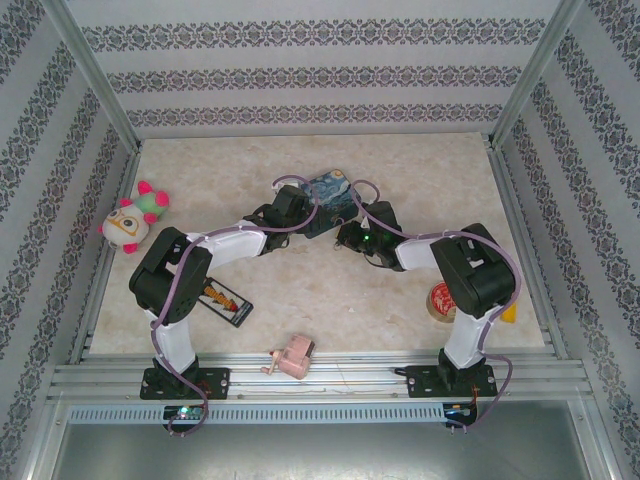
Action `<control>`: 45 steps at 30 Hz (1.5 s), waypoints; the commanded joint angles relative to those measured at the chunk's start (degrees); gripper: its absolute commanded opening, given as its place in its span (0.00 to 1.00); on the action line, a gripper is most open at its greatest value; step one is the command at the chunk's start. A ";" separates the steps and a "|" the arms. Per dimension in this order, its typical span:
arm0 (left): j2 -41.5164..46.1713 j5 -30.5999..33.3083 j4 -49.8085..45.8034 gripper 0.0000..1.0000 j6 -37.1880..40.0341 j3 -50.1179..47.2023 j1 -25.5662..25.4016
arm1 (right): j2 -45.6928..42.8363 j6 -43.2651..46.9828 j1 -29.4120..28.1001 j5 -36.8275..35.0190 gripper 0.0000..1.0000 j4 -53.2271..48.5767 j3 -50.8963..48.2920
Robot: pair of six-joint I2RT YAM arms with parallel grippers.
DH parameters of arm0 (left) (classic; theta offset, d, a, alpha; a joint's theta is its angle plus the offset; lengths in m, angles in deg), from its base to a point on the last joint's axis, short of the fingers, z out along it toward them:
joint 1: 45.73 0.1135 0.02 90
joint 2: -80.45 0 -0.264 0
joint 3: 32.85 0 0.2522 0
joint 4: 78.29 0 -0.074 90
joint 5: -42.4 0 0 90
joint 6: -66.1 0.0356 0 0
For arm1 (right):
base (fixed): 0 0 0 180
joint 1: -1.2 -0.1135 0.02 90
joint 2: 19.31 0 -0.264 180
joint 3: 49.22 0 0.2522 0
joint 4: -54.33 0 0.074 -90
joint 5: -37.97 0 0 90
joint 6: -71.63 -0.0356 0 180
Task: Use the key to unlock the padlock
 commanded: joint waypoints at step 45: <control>3.41 -0.80 7.86 0.99 -7.87 -4.80 0.65 | -1.59 -13.79 0.21 -5.25 0.00 25.90 -15.56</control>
